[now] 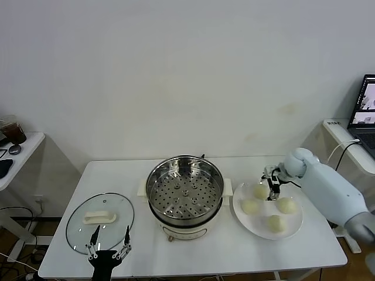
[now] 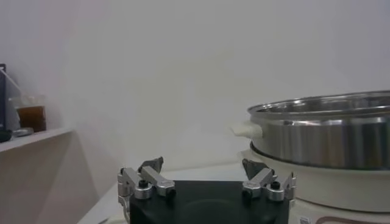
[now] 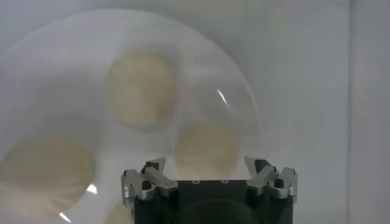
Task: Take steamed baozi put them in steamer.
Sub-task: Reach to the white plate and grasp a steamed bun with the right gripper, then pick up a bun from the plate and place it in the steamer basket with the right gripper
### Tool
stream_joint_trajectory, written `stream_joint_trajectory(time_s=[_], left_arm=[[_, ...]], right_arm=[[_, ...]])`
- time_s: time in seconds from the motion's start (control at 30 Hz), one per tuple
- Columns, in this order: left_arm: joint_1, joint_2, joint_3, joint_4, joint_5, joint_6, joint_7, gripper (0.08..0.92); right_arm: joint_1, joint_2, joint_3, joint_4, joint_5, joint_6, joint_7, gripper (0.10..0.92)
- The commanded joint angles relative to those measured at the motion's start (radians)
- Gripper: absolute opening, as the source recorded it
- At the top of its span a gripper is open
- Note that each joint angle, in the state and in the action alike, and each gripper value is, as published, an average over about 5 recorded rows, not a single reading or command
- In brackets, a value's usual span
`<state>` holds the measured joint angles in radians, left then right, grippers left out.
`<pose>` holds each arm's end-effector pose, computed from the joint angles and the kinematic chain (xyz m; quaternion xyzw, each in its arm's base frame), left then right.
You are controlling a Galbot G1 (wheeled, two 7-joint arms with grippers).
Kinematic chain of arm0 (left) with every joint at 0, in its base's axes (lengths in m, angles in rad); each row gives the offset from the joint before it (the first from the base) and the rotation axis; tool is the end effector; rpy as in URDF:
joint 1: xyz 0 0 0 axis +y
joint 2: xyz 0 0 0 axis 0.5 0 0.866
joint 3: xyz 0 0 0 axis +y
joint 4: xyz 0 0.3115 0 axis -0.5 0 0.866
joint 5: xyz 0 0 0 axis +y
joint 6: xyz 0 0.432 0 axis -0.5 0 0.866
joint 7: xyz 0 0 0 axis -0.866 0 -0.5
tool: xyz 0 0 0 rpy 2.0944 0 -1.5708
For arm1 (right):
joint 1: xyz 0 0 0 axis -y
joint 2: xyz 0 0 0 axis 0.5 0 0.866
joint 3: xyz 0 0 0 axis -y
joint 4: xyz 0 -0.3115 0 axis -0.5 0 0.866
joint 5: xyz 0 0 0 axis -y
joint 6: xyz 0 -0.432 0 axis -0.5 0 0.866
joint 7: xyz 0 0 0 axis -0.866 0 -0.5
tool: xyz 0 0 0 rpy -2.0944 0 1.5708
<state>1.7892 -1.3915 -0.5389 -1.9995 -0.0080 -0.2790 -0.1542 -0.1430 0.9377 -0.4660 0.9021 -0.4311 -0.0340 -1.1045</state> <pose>0.2026 0.0295 -0.3604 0.0244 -0.9972 -0.0693 0.0112 0.6139 -0.1144 -0.2462 0.4795 -0.5481 0.5655 0.3872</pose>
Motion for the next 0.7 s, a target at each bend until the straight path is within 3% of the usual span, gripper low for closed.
stream_joint_trajectory(time_s=[0.03, 0.3, 0.7], left_arm=[[-0.001, 0.001, -0.001, 0.001, 0.001, -0.001, 0.0, 0.823], [-0.002, 0.001, -0.006, 0.003, 0.0, -0.005, -0.002, 0.823], [0.001, 0.003, -0.004, 0.0, 0.002, -0.005, -0.001, 0.823]], right_arm=[[0.022, 0.046, -0.034, -0.054, -0.037, 0.006, -0.002, 0.768], [0.036, 0.017, -0.051, -0.032, -0.002, -0.001, -0.03, 0.575], [0.176, -0.114, -0.14, 0.121, 0.179, 0.015, -0.083, 0.544]])
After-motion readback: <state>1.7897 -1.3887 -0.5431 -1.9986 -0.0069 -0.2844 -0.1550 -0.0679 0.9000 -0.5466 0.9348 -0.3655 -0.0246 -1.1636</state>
